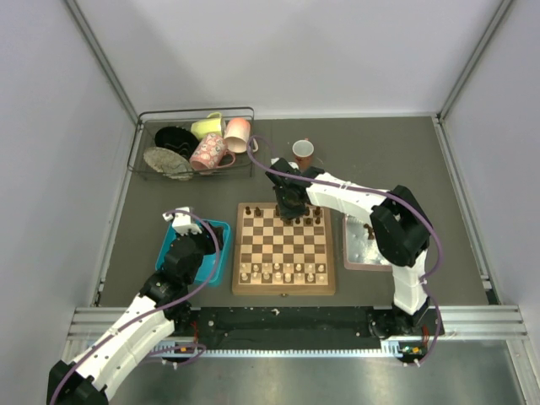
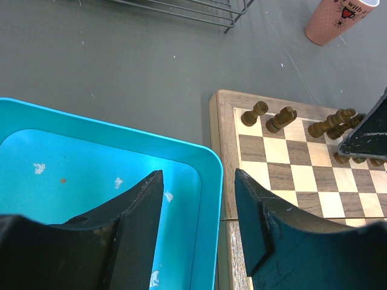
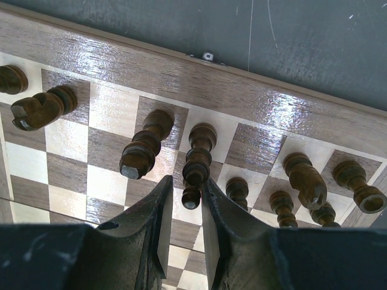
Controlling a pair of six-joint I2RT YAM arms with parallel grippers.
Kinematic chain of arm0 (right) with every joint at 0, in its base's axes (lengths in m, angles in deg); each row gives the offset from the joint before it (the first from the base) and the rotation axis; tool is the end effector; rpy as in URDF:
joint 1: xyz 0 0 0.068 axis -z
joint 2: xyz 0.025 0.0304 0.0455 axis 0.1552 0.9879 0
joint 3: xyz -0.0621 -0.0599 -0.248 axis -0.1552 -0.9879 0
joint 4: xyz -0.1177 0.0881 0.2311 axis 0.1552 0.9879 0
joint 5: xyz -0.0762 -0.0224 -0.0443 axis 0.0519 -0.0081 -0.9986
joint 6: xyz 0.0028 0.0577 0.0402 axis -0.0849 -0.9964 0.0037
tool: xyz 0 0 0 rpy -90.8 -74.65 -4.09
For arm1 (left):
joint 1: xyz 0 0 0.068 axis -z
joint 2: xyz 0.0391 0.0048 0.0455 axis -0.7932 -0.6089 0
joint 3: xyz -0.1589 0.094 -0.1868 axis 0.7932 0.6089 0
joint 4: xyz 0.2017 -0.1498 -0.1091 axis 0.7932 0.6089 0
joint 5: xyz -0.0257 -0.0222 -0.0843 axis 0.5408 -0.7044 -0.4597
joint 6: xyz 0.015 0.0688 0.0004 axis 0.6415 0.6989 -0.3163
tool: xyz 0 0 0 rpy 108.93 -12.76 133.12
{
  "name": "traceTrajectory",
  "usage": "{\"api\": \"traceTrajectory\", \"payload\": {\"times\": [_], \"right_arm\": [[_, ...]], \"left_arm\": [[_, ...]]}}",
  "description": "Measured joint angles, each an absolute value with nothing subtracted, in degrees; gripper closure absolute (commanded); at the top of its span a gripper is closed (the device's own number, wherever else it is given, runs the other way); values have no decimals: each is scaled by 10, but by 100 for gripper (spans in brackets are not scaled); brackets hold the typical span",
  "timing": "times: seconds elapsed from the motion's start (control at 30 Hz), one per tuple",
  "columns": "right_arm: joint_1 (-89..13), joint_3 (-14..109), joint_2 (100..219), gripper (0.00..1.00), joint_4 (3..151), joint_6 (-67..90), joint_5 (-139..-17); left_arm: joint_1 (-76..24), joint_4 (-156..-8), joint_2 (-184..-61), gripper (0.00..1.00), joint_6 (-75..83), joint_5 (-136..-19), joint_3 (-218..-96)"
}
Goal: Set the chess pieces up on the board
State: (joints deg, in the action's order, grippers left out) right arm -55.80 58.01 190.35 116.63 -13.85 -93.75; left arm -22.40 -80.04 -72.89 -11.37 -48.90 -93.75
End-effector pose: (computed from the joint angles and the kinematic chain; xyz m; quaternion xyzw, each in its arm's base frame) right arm 0.2980 0.3066 0.1688 -0.1105 0.9696 0.0808 0.2027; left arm 0.1644 -0.0723 0.1701 -0.0831 0.7912 -0.1574 0.5850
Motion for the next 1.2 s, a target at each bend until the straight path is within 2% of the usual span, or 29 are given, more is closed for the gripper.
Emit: {"api": "traceTrajectory", "payload": {"times": [0.43,0.97,1.07,1.2], "right_arm": [[-558,573,1876,69,1171,-138,-941],[-555,494,1688,64,1192,-140,-976],[-535,450,1640,64,1197,-143,-980],[-436,371,1564,64,1196,-147,-976]], "left_arm": [[-224,-800,-729,44,-114,-489,-937],[-224,-800,-729,44,-114,-489,-937],[-224,-800,-729,44,-114,-489,-937],[-224,-800,-729,44,-114,-489,-937]]}}
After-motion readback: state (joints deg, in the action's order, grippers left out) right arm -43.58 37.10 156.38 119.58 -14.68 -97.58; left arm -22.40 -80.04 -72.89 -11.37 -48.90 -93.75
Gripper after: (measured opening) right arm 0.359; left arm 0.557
